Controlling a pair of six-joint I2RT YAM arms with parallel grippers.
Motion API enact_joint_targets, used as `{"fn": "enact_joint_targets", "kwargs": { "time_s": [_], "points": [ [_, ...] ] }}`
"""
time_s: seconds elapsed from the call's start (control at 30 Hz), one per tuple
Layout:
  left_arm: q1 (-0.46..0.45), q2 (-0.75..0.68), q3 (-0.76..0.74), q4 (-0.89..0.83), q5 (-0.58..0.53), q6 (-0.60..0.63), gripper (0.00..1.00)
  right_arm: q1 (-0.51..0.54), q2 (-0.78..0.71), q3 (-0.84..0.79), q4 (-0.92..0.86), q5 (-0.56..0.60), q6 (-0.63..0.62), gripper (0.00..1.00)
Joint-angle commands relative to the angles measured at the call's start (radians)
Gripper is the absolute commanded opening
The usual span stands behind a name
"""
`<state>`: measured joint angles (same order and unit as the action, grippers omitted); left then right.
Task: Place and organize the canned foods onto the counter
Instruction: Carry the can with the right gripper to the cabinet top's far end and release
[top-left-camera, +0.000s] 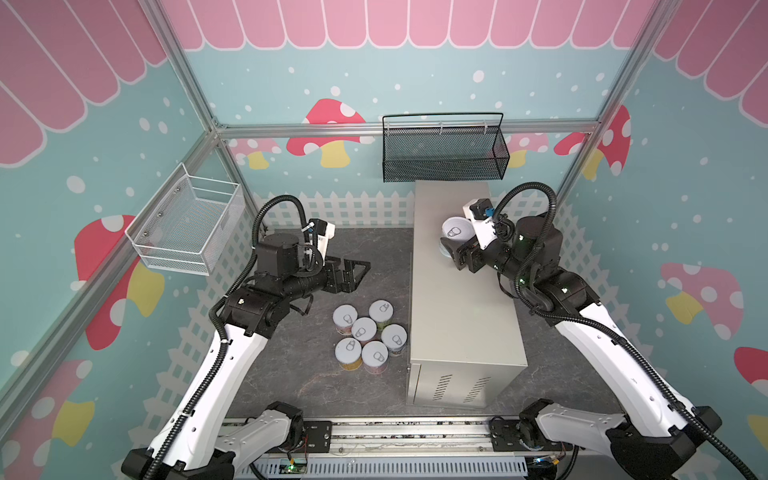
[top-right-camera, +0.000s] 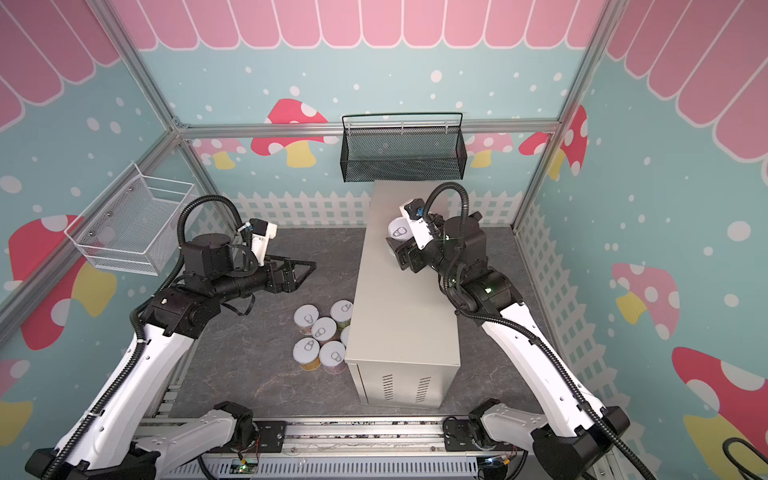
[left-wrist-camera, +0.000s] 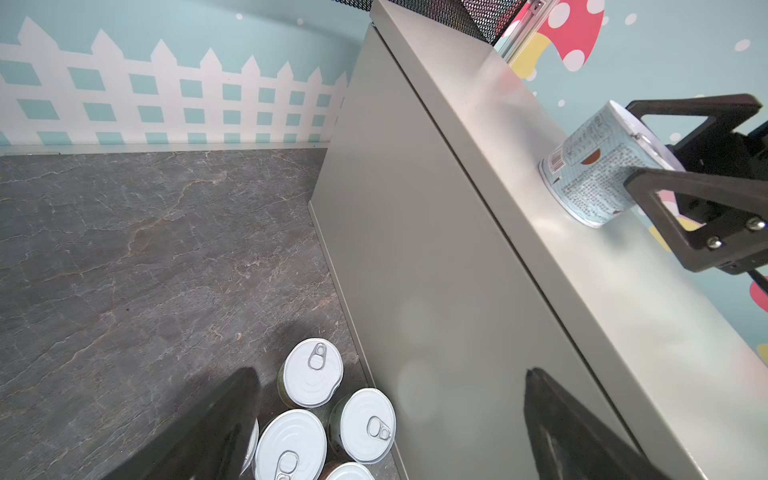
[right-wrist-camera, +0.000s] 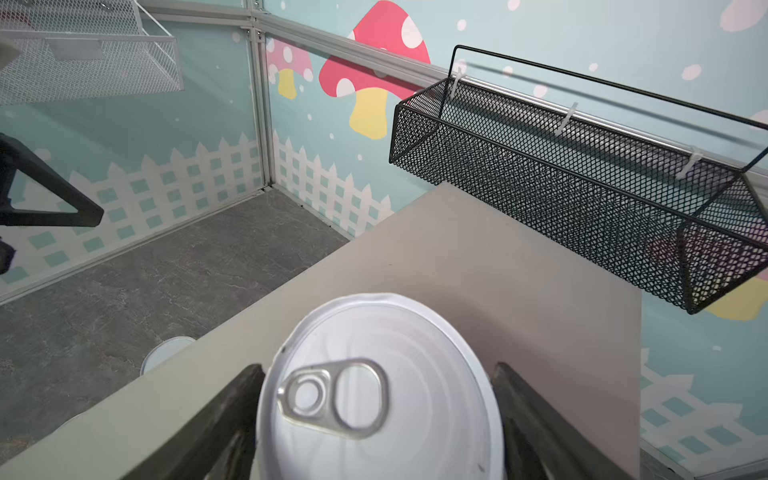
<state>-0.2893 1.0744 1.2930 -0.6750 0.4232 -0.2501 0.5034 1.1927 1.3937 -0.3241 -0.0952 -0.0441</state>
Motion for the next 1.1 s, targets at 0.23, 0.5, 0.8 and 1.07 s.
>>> {"fn": "enact_joint_targets", "kwargs": {
  "time_s": [0.23,0.5,0.8,1.07],
  "points": [
    [0.004,-0.016,-0.023,0.018,0.009,0.021,0.99,-0.076,0.106,0.097,0.019,0.005,0.005,0.73],
    [0.003,-0.027,-0.031,0.021,0.023,0.026,0.99,-0.187,0.232,0.167,0.077,-0.032,0.018,0.7],
    [-0.003,-0.029,-0.038,0.026,0.026,0.028,0.99,-0.263,0.356,0.229,0.141,-0.019,0.044,0.7],
    [-0.003,-0.031,-0.044,0.032,0.029,0.025,0.99,-0.298,0.459,0.292,0.181,0.007,0.043,0.71]
  ]
}}
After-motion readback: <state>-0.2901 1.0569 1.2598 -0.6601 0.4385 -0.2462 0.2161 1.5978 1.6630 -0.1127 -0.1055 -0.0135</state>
